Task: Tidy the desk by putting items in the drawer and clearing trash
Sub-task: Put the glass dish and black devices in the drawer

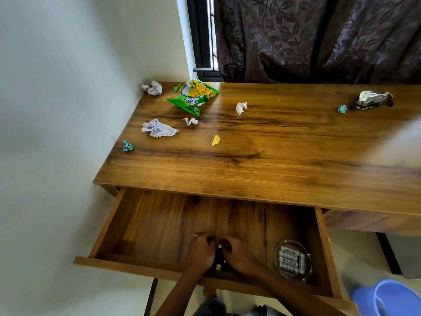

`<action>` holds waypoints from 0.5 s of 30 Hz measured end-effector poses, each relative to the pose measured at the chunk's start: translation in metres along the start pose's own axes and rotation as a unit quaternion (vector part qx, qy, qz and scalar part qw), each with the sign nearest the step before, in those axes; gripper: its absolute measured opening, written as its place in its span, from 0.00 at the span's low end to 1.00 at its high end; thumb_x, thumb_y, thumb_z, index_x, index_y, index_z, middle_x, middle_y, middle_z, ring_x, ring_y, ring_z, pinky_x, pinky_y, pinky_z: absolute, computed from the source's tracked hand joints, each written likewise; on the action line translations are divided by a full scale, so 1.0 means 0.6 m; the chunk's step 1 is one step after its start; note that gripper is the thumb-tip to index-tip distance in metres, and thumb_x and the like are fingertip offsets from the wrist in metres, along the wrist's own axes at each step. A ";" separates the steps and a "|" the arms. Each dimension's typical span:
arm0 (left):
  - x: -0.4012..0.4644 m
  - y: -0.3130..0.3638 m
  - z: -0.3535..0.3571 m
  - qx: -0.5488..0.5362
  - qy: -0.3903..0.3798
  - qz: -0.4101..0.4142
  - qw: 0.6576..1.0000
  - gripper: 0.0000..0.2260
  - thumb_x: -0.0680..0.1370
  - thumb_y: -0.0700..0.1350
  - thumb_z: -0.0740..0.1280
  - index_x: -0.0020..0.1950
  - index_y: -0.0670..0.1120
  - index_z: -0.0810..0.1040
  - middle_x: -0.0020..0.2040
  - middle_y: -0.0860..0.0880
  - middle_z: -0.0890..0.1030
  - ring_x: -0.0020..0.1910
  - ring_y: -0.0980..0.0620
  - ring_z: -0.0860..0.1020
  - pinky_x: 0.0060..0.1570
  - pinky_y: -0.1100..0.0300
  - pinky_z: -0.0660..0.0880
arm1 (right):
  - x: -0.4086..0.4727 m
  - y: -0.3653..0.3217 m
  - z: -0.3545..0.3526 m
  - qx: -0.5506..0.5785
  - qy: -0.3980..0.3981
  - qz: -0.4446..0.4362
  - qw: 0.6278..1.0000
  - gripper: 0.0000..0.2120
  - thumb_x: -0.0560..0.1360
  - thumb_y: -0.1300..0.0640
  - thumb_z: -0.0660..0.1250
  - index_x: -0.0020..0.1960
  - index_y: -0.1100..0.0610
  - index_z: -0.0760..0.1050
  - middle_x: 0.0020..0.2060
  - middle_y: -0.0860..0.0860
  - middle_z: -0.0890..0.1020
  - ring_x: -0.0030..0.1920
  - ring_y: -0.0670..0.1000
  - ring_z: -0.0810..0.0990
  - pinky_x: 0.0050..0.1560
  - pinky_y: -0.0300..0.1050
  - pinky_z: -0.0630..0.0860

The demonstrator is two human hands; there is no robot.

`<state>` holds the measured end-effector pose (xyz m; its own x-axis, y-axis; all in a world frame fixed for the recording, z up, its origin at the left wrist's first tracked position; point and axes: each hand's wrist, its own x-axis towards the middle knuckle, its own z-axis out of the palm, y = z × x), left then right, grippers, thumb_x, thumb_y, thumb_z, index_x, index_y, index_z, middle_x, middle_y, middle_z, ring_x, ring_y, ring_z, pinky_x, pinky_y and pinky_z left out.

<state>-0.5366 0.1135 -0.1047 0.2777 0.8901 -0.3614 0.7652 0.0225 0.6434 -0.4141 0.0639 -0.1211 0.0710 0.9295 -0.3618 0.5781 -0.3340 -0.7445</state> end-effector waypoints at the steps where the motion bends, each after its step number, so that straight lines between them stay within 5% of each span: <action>1: -0.005 0.003 -0.003 0.011 0.022 0.013 1.000 0.13 0.81 0.42 0.59 0.64 0.45 0.76 0.62 0.46 0.76 0.58 0.51 0.75 0.60 0.58 0.73 | -0.006 -0.005 -0.004 -0.005 0.013 -0.013 1.000 0.12 0.77 0.59 0.61 0.60 0.55 0.72 0.59 0.53 0.74 0.55 0.48 0.74 0.54 0.36 0.71; 4: -0.026 0.009 -0.009 0.060 0.073 0.097 0.991 0.14 0.82 0.47 0.57 0.66 0.50 0.72 0.65 0.50 0.72 0.61 0.56 0.70 0.64 0.63 0.67 | -0.037 -0.019 -0.022 -0.074 0.034 -0.086 0.993 0.15 0.77 0.48 0.57 0.63 0.50 0.69 0.57 0.47 0.71 0.54 0.45 0.71 0.55 0.38 0.69; 7: -0.055 0.003 -0.008 0.156 0.034 0.183 0.970 0.18 0.82 0.53 0.52 0.71 0.54 0.65 0.73 0.54 0.64 0.69 0.58 0.62 0.68 0.67 0.54 | -0.076 -0.022 -0.045 -0.188 0.032 -0.179 0.965 0.23 0.75 0.37 0.53 0.65 0.45 0.67 0.60 0.43 0.72 0.59 0.44 0.69 0.59 0.39 0.67; 11: -0.104 -0.009 -0.024 0.216 0.010 0.247 0.945 0.20 0.76 0.58 0.56 0.65 0.54 0.72 0.66 0.51 0.76 0.65 0.52 0.71 0.62 0.56 0.72 | -0.112 -0.004 -0.051 -0.354 0.024 -0.235 0.905 0.26 0.74 0.32 0.51 0.58 0.48 0.75 0.58 0.46 0.80 0.62 0.50 0.76 0.55 0.48 0.78; 15: -0.116 -0.013 -0.027 0.267 0.060 0.281 0.920 0.21 0.79 0.58 0.49 0.66 0.52 0.70 0.65 0.49 0.77 0.65 0.50 0.69 0.60 0.51 0.66 | -0.113 0.010 -0.044 -0.417 0.021 -0.232 0.878 0.32 0.74 0.29 0.48 0.60 0.52 0.74 0.64 0.51 0.77 0.65 0.56 0.74 0.64 0.59 0.68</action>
<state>-0.5714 0.0587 -0.0739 0.6746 0.7378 0.0253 0.7055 -0.6544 0.2719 -0.3943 0.0029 -0.0864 -0.3097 0.9462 -0.0934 0.9462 0.2969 -0.1288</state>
